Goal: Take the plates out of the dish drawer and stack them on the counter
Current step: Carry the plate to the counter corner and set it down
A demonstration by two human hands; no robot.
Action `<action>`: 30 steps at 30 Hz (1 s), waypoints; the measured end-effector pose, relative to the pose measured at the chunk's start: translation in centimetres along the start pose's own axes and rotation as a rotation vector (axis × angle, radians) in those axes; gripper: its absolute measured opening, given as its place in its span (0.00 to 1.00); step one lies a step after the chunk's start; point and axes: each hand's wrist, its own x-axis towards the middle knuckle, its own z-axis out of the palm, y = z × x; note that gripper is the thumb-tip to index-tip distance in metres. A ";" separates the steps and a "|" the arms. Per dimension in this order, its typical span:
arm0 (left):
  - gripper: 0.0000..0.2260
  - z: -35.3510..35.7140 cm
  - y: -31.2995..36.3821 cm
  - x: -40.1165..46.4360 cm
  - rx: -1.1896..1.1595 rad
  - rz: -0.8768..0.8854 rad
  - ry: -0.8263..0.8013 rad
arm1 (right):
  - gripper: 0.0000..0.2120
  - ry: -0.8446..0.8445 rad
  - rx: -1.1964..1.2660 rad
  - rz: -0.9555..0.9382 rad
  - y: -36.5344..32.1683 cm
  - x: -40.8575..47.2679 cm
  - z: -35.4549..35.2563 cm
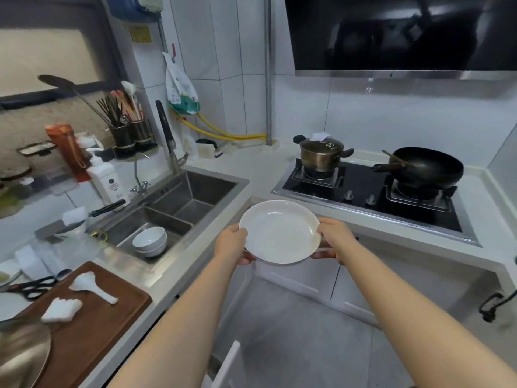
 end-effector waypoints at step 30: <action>0.09 7.1 6.2 15.6 -0.063 -0.069 0.203 | 0.22 -0.191 -0.073 -0.012 -8.2 20.5 -0.9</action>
